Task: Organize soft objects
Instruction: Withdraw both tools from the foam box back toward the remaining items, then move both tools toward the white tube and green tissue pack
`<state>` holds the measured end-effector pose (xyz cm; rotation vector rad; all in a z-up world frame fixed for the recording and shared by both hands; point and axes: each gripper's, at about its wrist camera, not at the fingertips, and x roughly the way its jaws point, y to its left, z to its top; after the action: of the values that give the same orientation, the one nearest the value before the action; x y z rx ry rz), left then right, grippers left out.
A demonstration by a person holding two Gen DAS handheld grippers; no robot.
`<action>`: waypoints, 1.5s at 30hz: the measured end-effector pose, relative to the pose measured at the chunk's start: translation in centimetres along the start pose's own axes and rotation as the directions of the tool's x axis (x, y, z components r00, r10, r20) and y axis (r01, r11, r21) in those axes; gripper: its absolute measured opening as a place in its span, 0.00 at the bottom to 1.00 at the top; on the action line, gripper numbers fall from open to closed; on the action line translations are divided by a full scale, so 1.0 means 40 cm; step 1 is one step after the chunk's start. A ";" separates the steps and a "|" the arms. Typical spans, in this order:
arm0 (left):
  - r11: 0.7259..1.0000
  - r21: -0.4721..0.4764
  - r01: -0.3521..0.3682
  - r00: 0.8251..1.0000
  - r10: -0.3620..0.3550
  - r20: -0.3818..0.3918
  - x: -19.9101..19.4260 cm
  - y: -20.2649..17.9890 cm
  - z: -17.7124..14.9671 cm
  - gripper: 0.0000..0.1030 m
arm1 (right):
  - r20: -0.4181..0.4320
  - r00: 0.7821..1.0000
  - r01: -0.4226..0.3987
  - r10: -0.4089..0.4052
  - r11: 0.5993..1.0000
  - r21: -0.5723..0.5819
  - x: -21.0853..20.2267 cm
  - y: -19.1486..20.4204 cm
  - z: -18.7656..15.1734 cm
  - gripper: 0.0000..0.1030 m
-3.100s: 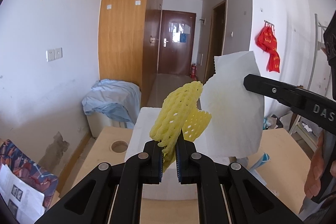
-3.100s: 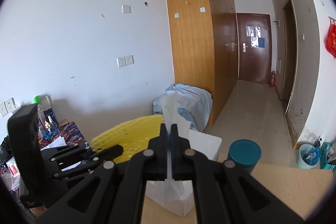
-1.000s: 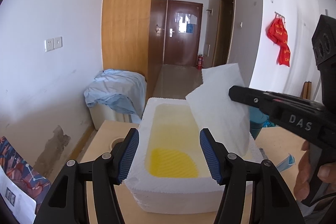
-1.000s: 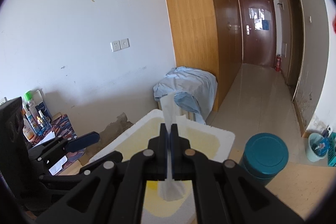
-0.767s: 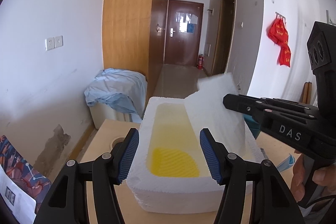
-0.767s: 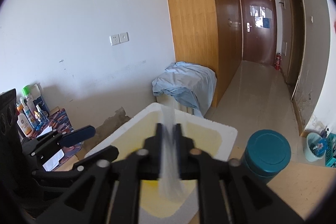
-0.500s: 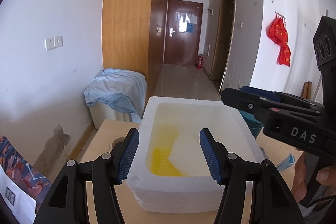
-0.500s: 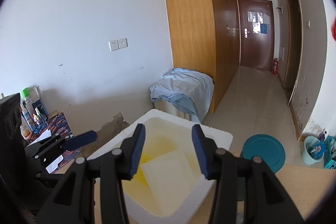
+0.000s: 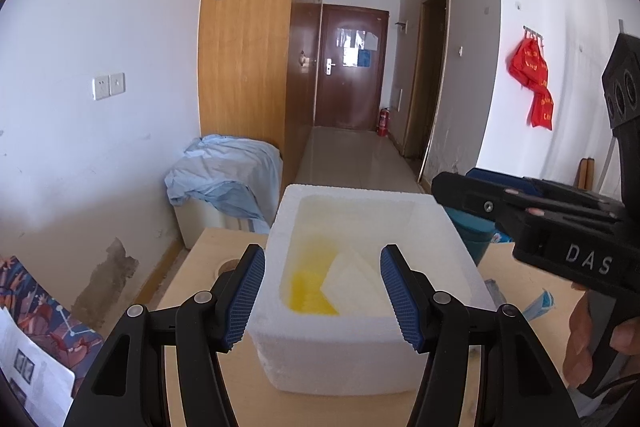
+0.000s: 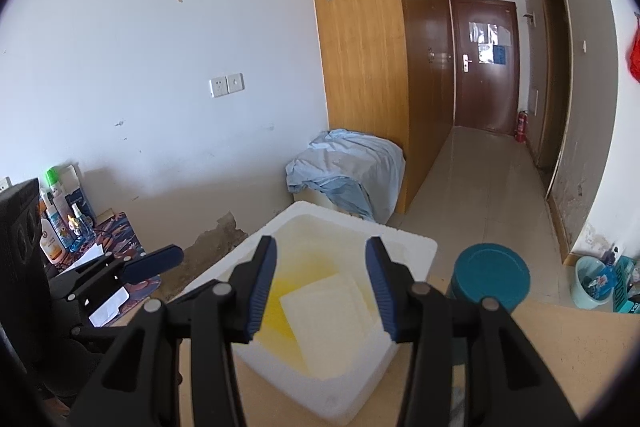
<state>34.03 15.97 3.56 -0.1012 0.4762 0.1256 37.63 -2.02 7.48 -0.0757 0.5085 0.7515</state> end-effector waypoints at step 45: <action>0.985 0.066 0.159 0.979 -0.166 0.121 -0.529 -0.203 -0.372 0.93 | 0.113 0.983 0.123 -0.144 0.977 0.173 -0.530 0.080 -0.414 0.89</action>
<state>9.85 4.03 0.73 -0.0768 0.3428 -0.0420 15.57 -17.16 3.24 0.0907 0.4403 0.5762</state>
